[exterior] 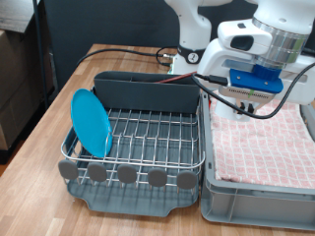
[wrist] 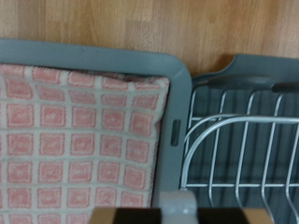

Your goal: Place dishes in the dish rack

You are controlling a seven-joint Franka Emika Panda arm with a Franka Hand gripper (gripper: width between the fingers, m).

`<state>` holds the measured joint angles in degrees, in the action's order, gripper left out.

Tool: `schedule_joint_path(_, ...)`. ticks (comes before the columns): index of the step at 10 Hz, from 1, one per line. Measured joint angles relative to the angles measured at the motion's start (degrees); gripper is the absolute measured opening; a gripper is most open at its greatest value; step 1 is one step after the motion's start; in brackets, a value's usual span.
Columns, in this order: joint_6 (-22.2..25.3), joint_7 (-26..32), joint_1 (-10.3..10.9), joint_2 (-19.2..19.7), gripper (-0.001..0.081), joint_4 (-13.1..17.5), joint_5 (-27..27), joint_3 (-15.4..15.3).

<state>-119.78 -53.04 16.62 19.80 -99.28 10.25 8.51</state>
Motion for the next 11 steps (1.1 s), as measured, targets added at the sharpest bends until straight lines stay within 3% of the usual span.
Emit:
schedule_joint_path(6, -1.3, 1.2, -0.3, 1.3, 0.0072, 2.0, 1.1, 1.4)
schedule_joint_path(11, -1.8, 5.2, -2.5, 4.7, 0.0072, 6.9, 0.5, 1.9)
